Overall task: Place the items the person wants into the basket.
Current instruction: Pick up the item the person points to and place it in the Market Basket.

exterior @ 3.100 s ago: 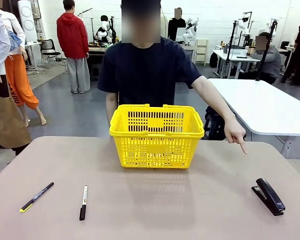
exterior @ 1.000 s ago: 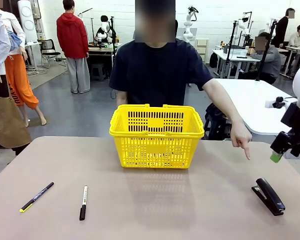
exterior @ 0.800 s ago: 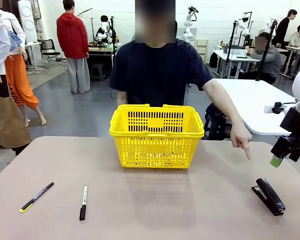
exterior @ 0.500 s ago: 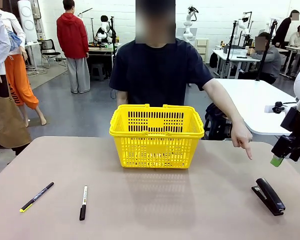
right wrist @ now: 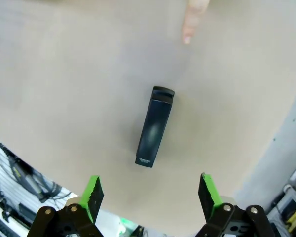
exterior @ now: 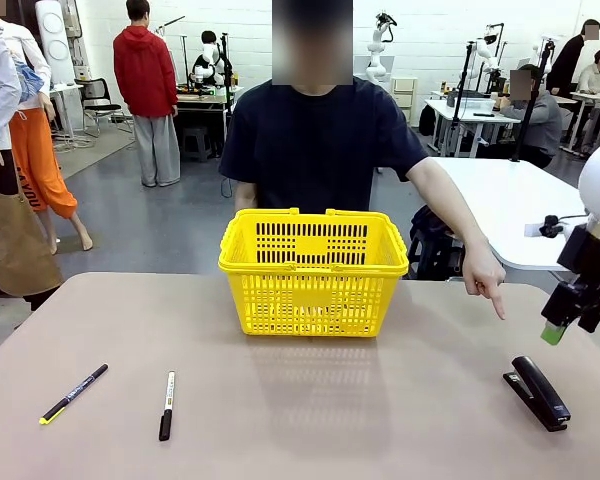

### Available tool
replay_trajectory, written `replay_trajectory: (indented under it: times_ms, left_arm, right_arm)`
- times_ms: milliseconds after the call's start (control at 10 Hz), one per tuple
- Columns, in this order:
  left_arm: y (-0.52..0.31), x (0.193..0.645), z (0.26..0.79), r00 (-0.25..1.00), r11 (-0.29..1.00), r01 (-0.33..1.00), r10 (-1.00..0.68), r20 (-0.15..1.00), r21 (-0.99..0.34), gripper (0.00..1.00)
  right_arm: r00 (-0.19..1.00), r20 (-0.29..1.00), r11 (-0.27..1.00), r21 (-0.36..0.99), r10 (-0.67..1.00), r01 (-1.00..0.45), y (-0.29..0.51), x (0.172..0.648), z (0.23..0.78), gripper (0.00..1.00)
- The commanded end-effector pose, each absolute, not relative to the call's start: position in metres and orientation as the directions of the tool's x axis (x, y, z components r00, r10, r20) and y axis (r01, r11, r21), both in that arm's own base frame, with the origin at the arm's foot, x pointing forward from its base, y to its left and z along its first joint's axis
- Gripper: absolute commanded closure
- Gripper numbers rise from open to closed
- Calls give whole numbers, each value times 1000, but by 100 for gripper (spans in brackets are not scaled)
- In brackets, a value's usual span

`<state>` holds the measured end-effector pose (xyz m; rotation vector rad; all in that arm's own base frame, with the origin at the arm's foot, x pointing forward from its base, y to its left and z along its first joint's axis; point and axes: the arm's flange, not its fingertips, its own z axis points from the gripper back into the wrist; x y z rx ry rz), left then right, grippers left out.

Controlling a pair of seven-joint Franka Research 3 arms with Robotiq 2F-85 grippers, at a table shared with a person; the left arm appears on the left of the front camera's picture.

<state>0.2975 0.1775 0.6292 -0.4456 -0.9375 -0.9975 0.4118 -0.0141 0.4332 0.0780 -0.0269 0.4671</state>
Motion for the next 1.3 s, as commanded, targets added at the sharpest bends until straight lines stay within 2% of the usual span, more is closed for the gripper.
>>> replay_trajectory:
  times_ms: [0, 500, 1200]
  left_arm:
    - [179, 297, 629, 188, 486, 868, -509, 840, 100, 0]
    - [179, 297, 629, 188, 486, 868, -509, 840, 100, 0]
    - [179, 297, 629, 188, 486, 868, -509, 840, 100, 0]
  right_arm:
    - [895, 2, 895, 15, 445, -445, -9, 421, 402, 0]
    - [887, -11, 887, -5, 461, -461, 12, 433, 359, 0]
    - [872, -32, 871, -40, 489, -490, 18, 439, 330, 0]
